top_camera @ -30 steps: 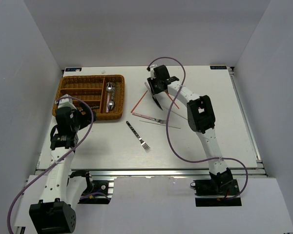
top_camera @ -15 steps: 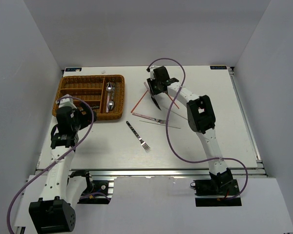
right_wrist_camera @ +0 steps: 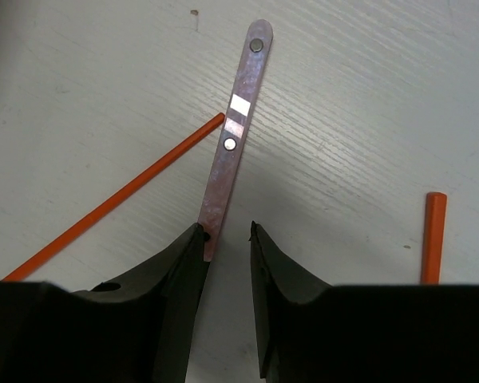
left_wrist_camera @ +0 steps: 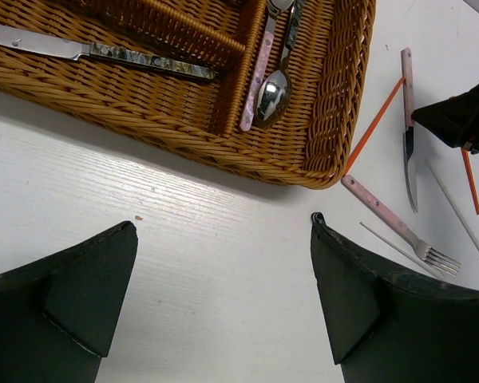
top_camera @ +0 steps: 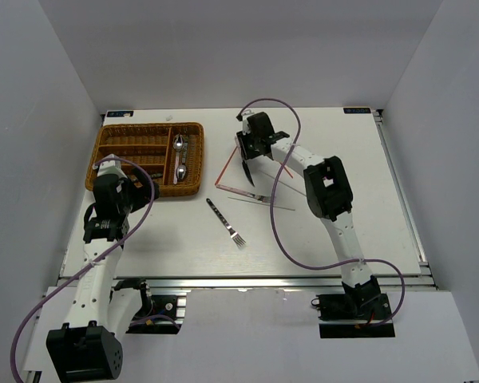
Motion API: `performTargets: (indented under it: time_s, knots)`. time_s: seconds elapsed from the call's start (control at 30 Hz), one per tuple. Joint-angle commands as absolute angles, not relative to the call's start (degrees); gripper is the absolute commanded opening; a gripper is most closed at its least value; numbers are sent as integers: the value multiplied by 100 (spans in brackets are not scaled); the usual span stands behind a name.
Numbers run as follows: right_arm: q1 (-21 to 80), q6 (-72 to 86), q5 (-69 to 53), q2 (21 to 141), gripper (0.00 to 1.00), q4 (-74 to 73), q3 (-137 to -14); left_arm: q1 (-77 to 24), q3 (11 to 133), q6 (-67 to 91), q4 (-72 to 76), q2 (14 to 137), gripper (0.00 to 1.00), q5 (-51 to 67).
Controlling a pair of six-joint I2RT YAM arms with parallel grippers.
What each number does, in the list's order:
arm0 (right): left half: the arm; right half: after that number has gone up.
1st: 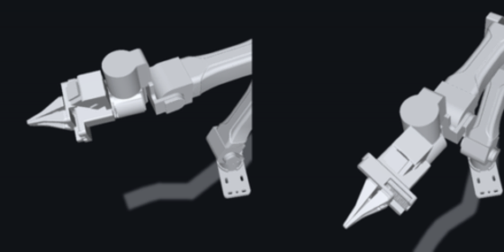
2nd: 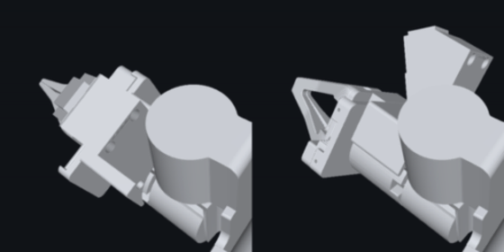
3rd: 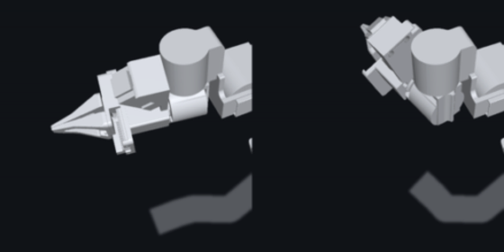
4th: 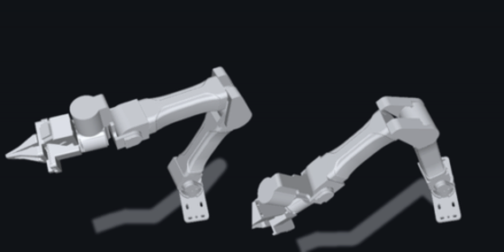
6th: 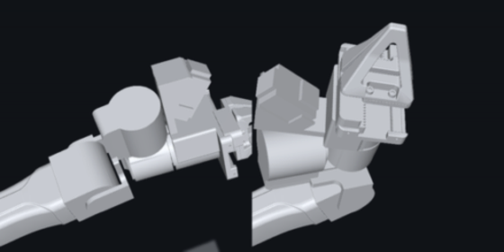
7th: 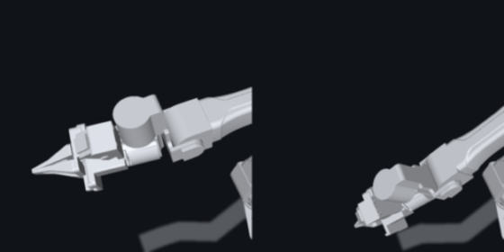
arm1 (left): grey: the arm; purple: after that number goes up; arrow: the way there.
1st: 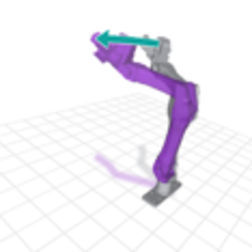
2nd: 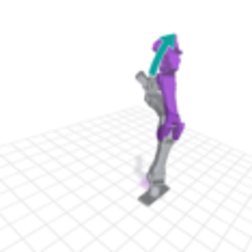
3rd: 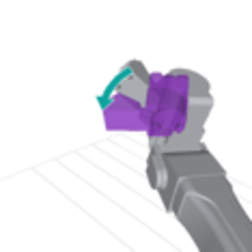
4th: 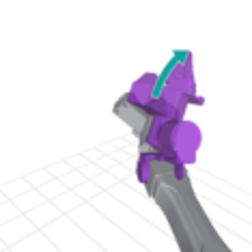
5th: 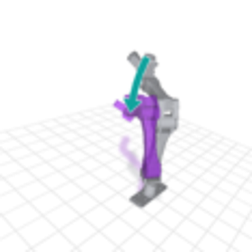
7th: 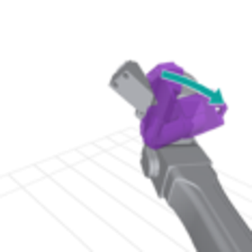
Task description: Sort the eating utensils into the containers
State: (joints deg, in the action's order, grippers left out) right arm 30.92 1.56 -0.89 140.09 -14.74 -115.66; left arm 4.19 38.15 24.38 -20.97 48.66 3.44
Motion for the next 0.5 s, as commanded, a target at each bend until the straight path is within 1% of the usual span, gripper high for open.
performTargets:
  time_s: [0.0, 0.4, 0.47]
  knots:
    - [3173, 246, -132, 13729, 36, -1354, -11523, 378, 3911, 2364, -2074, 4799, 98, 352]
    - [3331, 395, -26, 13614, 36, -1169, -11356, 343, 3911, 2364, -2083, 4772, 98, 352]
    - [3357, 474, 201, 13501, 36, -1116, -11294, 334, 3911, 2364, -2083, 4781, 98, 352]
